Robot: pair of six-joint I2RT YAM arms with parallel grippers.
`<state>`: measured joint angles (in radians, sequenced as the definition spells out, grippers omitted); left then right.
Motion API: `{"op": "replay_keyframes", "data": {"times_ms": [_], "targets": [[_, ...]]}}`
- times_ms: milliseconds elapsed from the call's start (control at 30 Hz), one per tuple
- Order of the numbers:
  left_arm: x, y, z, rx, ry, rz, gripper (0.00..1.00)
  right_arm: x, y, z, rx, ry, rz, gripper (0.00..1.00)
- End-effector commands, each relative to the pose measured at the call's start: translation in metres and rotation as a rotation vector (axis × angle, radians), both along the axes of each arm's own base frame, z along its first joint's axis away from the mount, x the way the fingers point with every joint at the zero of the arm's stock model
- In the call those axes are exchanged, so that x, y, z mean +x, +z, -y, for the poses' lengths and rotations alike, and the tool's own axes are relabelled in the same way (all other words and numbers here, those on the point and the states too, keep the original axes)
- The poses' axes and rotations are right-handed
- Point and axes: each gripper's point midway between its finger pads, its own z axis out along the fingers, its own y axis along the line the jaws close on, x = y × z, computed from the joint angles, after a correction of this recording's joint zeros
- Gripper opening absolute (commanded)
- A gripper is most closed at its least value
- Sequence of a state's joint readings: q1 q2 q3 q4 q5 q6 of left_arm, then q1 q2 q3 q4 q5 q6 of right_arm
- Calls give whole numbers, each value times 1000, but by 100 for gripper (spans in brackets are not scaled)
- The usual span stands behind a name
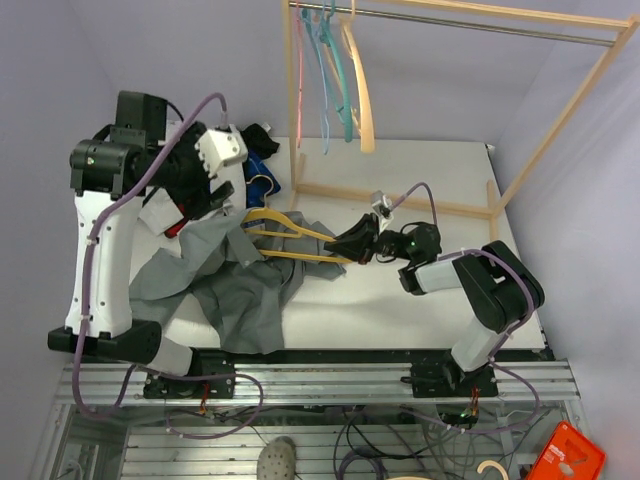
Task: Place the shirt on the hanger
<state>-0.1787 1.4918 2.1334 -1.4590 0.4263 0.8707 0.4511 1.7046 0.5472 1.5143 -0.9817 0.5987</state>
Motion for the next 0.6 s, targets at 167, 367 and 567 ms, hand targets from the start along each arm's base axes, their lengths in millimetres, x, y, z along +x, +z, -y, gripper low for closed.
{"op": "replay_keyframes", "data": {"times_ms": [167, 367, 567], "targets": [[-52, -101, -27, 130, 32, -308, 99, 9, 17, -5, 56, 1, 130, 0], [-54, -101, -34, 139, 97, -293, 99, 15, 15, -6, 48, -15, 135, 0], [-42, -111, -42, 148, 204, -220, 99, 17, 15, -5, 46, -32, 138, 0]]}}
